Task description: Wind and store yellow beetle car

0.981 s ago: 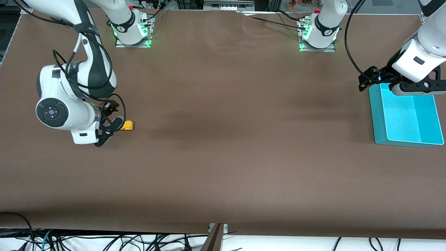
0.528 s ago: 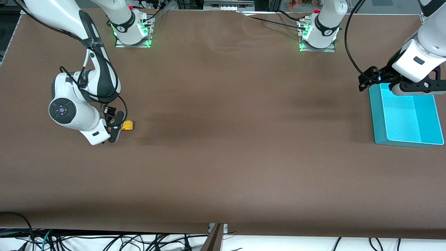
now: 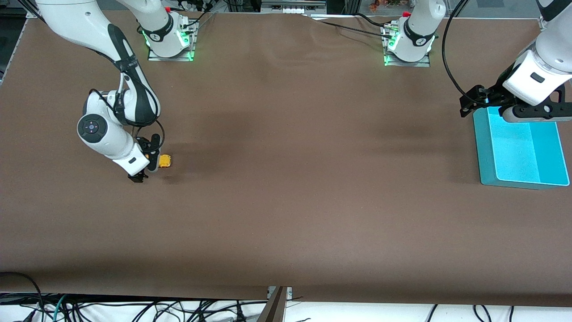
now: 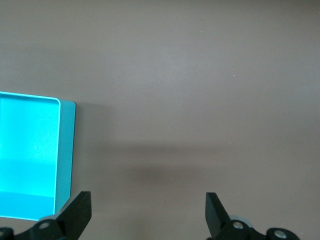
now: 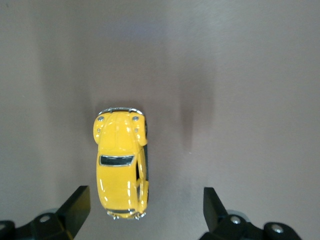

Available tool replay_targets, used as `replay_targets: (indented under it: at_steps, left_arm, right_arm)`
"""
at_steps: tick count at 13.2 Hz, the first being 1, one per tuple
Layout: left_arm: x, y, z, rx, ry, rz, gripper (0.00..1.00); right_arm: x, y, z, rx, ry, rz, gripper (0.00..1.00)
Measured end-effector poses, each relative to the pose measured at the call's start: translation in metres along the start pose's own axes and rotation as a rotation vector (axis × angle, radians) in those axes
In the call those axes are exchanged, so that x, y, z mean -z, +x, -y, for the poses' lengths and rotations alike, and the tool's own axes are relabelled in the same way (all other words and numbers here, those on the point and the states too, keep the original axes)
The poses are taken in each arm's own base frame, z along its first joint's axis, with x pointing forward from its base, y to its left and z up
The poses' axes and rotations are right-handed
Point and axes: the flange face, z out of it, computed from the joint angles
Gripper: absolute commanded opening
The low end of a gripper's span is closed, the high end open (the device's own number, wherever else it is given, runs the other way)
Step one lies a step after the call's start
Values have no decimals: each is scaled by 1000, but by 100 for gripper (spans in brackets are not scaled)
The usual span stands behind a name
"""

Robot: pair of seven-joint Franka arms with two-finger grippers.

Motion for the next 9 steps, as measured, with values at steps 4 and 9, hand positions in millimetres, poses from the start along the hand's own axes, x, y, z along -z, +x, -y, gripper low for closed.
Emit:
replay_targets:
  at_steps: [4, 9]
  left_arm:
    - [0, 0, 0, 0, 0, 0, 100]
    - [0, 0, 0, 0, 0, 0, 100]
  right_arm:
    - [-11, 1, 11, 32, -10, -3, 82]
    - [-8, 0, 11, 67, -14, -4, 17]
